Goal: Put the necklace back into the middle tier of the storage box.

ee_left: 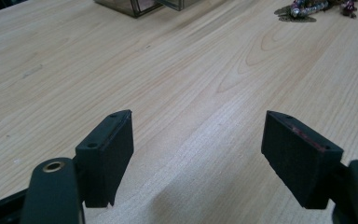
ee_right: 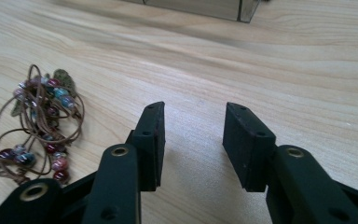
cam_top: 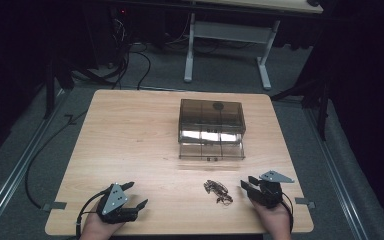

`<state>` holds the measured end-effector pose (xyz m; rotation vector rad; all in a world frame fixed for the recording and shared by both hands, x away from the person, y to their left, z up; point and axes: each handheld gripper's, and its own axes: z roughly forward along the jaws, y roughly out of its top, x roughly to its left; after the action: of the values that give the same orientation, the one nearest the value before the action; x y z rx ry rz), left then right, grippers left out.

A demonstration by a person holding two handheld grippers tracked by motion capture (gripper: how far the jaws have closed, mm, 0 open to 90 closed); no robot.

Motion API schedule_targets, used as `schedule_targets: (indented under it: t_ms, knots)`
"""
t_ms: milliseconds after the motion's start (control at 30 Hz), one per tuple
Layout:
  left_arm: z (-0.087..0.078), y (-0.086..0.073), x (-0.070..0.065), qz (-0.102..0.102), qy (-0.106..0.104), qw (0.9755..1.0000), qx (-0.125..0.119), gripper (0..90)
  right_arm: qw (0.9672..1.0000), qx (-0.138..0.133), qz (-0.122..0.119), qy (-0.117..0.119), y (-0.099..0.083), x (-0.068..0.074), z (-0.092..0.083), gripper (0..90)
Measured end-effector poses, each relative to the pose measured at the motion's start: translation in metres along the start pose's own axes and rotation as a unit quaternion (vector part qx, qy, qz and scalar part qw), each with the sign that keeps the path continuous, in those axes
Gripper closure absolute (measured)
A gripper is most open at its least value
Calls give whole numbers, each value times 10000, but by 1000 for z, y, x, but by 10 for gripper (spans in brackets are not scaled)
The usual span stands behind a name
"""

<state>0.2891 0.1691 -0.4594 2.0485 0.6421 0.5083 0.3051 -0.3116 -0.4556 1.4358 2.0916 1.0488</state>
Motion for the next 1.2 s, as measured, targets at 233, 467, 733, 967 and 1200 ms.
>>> schedule_targets:
  t_ms: [233,467,733,967,1200]
  knots:
    - [0,0,1,-28,-111,9999,-102,267,9999,11,139,38,0,-3,0,544]
    - [-1,-1,2,-95,-141,9998,-135,266,9998,51,157,61,0,-4,0,560]
    - [1,1,0,36,-117,9999,-16,266,9998,-19,137,118,-1,-3,-2,574]
    - [1,1,0,4,-108,9999,-14,267,9997,-30,48,225,-3,4,-7,576]
    - [0,0,1,-85,-163,9998,-81,278,9994,89,-270,199,-4,14,-7,615]
